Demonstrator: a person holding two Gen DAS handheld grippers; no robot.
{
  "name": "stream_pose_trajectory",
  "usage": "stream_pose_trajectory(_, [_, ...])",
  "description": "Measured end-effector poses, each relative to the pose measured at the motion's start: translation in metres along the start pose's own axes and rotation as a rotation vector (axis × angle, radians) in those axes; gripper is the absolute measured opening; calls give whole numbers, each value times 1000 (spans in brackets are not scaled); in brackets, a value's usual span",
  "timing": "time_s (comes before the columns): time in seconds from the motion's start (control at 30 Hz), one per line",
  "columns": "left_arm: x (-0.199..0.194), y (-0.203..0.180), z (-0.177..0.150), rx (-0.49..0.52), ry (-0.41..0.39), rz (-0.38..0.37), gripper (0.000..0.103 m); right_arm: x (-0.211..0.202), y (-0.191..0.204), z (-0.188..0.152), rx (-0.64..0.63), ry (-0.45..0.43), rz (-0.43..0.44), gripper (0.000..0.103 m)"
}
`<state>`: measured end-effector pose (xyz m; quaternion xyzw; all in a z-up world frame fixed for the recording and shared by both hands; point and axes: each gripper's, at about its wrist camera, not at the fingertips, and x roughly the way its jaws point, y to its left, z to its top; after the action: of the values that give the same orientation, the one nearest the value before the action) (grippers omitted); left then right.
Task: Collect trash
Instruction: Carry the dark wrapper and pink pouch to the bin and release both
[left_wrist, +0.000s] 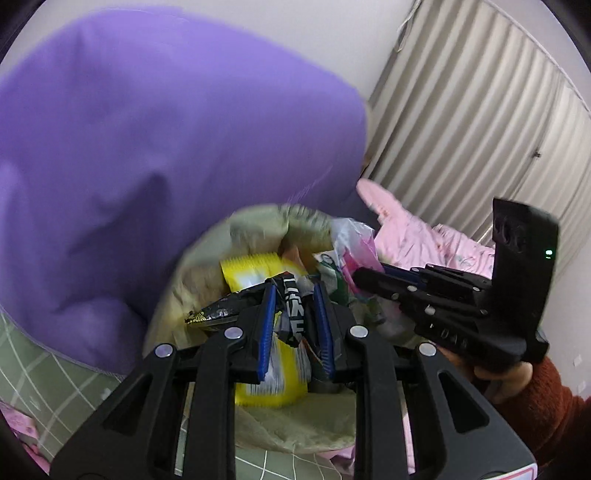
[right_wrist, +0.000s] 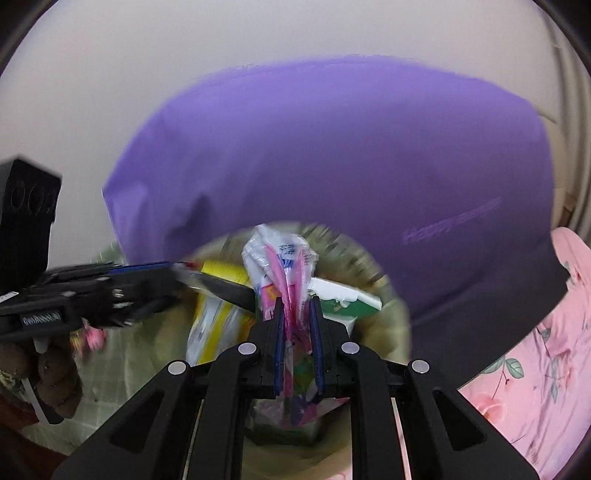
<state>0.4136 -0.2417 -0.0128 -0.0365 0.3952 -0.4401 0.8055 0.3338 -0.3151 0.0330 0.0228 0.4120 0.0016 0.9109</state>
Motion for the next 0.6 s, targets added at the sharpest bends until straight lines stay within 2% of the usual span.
stream_pose_trajectory(0.13, [12, 5, -10, -13, 30, 1, 20, 12, 6, 0, -30, 25, 7, 14])
stream_pose_trajectory(0.4, [17, 9, -18, 13, 70, 17, 20, -1, -1, -12, 36, 38, -16, 14])
stream_pose_trajectory(0.6, [12, 10, -20, 11, 84, -23, 20, -11, 3, -19, 48, 25, -24, 14])
